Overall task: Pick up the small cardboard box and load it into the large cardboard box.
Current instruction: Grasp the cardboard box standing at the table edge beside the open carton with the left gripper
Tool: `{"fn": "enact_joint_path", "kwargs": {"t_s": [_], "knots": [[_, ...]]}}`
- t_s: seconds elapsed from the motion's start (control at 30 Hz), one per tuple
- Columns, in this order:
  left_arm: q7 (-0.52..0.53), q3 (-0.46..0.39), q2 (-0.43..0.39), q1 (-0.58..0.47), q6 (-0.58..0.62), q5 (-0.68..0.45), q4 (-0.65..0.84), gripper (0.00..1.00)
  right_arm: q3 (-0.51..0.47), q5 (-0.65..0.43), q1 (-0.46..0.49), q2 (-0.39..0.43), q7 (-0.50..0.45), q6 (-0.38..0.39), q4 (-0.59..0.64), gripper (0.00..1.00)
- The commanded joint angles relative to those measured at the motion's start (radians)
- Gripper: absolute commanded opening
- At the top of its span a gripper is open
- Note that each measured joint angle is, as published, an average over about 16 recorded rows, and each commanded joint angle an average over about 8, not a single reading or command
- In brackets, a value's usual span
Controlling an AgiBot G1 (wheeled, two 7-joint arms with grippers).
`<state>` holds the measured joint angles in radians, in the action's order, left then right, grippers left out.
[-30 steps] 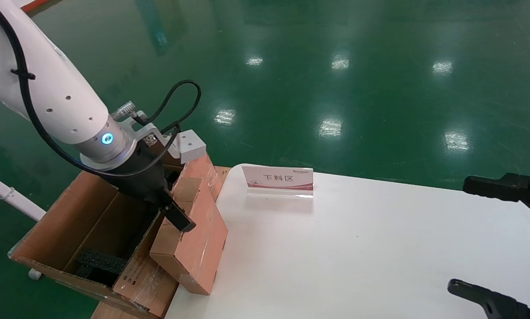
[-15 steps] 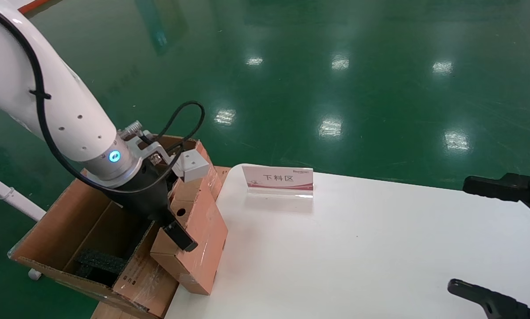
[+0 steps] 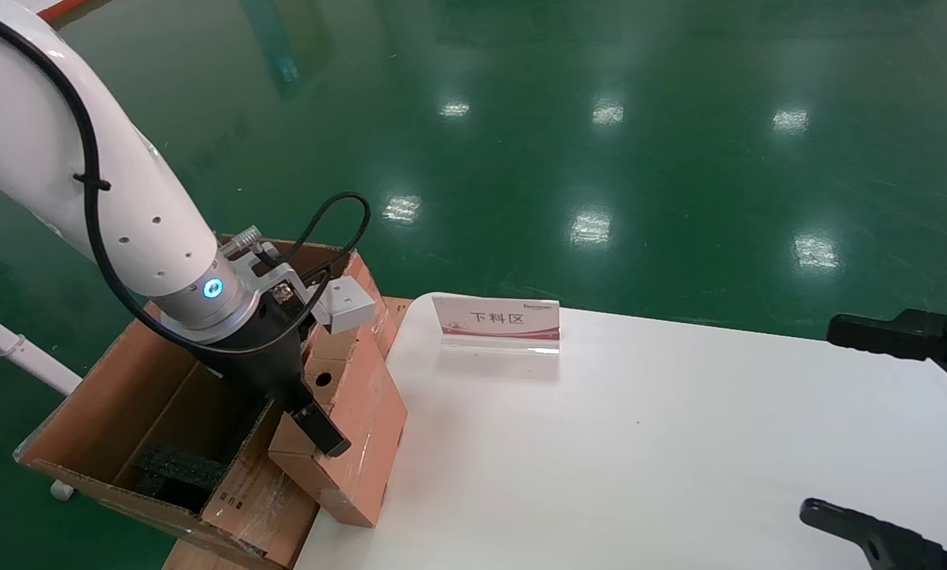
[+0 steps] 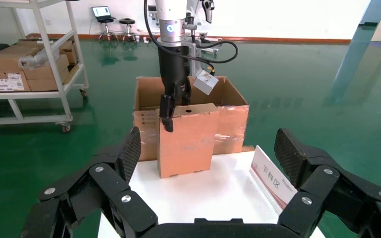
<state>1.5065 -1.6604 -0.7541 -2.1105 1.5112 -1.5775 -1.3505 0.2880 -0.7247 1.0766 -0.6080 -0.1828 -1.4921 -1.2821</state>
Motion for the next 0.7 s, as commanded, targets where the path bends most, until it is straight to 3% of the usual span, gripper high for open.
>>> {"fn": "enact_joint_path", "kwargs": {"t_s": [0.03, 0.1, 0.13, 0.3, 0.7], "knots": [[-0.001, 0.001, 0.0, 0.0, 0.0, 0.0, 0.0, 0.3, 0.0, 0.0, 0.0, 0.0, 0.0, 0.0, 0.0, 1.0], [-0.001, 0.001, 0.0, 0.0, 0.001, 0.0, 0.0, 0.05, 0.0, 0.0, 0.0, 0.0, 0.0, 0.0, 0.0, 0.75], [-0.002, 0.002, 0.0, 0.0, 0.001, 0.0, 0.0, 0.0, 0.0, 0.0, 0.0, 0.0, 0.0, 0.0, 0.0, 0.62], [-0.003, 0.003, 0.001, 0.0, 0.002, 0.0, 0.0, 0.0, 0.0, 0.0, 0.0, 0.0, 0.0, 0.0, 0.0, 0.0], [-0.004, 0.004, 0.001, 0.0, 0.003, 0.0, 0.0, 0.0, 0.0, 0.0, 0.0, 0.0, 0.0, 0.0, 0.0, 0.0]]}}
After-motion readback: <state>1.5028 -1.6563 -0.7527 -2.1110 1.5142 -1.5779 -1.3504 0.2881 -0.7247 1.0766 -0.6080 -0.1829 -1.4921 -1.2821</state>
